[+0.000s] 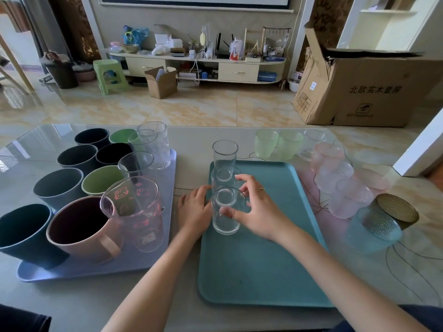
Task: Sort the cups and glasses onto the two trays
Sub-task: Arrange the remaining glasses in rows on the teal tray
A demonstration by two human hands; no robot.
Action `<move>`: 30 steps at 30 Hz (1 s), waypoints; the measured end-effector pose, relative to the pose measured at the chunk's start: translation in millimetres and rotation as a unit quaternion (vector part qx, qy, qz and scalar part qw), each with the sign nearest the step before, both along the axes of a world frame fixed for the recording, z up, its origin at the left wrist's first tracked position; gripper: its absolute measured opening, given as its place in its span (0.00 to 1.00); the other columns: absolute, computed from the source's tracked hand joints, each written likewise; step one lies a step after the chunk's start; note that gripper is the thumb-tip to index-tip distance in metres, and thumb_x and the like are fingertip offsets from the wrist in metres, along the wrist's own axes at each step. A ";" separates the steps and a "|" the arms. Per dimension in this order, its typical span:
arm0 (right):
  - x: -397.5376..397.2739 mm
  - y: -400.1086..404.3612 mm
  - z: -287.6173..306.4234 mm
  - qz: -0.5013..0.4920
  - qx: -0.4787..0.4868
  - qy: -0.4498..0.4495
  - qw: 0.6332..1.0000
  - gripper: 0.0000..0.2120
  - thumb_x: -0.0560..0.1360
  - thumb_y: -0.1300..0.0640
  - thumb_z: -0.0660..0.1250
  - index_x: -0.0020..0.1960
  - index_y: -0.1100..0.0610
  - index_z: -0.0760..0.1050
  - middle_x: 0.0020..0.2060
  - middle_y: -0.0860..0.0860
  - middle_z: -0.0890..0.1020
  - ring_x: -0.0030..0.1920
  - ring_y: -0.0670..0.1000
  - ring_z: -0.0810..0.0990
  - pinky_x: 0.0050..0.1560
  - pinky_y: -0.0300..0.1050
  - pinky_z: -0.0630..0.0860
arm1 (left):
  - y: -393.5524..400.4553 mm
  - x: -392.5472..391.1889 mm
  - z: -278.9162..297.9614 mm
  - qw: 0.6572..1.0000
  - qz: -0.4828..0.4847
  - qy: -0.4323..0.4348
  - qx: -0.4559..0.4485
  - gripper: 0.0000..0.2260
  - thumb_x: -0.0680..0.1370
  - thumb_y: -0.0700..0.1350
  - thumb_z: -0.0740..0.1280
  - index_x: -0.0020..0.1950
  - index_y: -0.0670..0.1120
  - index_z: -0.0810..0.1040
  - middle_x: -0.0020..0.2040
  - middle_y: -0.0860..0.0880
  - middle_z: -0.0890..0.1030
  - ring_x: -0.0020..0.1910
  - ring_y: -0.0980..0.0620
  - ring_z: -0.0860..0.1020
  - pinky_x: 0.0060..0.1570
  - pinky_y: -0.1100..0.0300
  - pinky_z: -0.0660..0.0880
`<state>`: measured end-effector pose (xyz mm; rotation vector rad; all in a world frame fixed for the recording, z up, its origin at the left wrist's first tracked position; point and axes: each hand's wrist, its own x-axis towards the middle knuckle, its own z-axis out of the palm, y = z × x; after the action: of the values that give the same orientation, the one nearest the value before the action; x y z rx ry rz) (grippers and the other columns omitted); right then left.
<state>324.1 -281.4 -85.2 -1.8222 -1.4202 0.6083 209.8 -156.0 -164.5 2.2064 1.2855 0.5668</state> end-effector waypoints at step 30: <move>306.0 129.1 11.6 -0.340 -0.296 -0.230 0.862 0.50 0.57 0.39 0.78 0.69 0.63 0.63 0.65 0.60 0.67 0.65 0.62 0.66 0.61 0.52 0.69 | 16.3 8.8 -5.3 0.997 0.035 0.029 0.069 0.10 0.78 0.49 0.59 0.59 0.54 0.74 0.58 0.56 0.75 0.58 0.49 0.71 0.52 0.57 0.60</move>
<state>630.1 -152.3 -73.6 -2.9153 -0.7579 0.2413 218.6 -139.6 -169.8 2.3130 1.3963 0.6396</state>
